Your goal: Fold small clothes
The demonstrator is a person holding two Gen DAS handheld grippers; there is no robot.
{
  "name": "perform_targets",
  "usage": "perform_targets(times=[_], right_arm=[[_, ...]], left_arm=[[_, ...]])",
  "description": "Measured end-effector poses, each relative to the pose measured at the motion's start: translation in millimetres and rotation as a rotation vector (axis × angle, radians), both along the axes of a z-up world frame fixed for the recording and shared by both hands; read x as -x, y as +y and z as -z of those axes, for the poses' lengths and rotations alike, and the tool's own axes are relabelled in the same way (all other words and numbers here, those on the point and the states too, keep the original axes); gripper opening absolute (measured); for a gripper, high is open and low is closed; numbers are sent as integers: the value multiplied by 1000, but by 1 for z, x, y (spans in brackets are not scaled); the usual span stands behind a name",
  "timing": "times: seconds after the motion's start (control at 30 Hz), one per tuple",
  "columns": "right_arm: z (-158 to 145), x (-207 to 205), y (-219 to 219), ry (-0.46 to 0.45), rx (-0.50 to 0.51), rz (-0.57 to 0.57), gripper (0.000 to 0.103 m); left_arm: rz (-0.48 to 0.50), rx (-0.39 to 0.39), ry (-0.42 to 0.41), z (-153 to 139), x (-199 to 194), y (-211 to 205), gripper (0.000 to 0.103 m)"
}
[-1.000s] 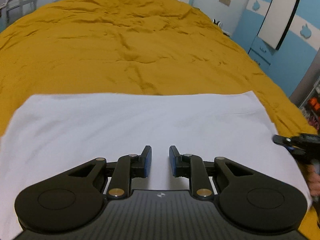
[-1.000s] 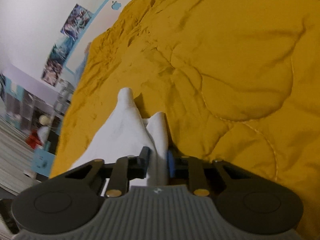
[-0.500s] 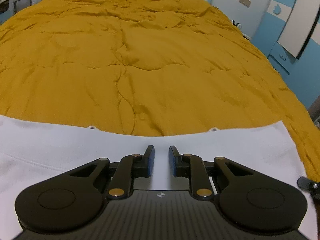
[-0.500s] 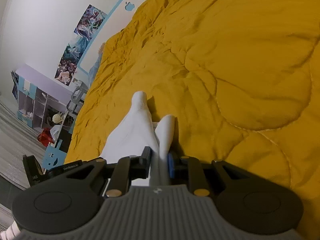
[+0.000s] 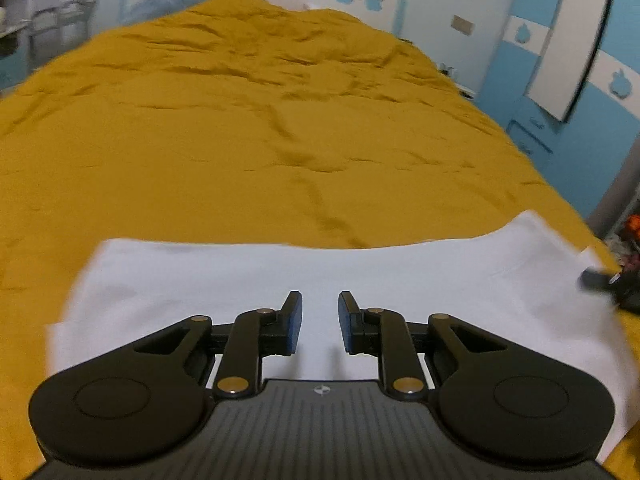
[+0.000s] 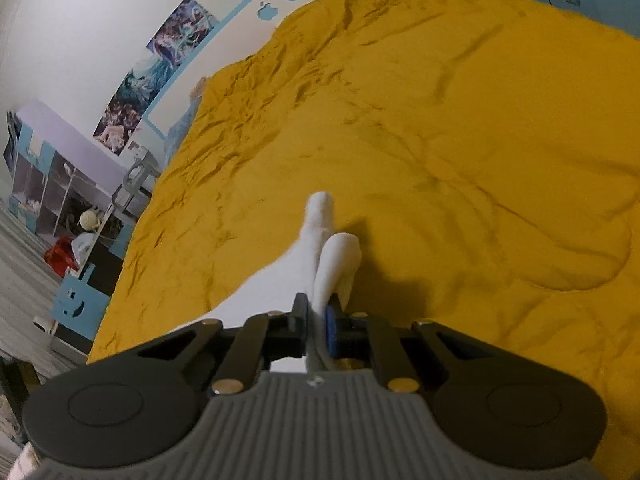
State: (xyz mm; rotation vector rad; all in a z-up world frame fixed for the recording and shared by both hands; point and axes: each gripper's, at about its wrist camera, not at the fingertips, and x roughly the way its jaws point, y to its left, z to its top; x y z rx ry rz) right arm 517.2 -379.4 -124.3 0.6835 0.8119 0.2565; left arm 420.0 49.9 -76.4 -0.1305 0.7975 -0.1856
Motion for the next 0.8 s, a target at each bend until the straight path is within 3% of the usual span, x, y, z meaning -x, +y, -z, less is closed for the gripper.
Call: perform_targets(times=[0.3,0.47,0.8], right_arm=[[-65,-12,94,1,-152,-83,3],[-83,-20,177,14,-149,-142,3],[-83,-27,332,61,-27,-222,3]], left_arm=[[-33,19,-24,-10,49,84,24],[-88,51,-20,-6,65,120,24],[-225,226,4,15,84,187,24]])
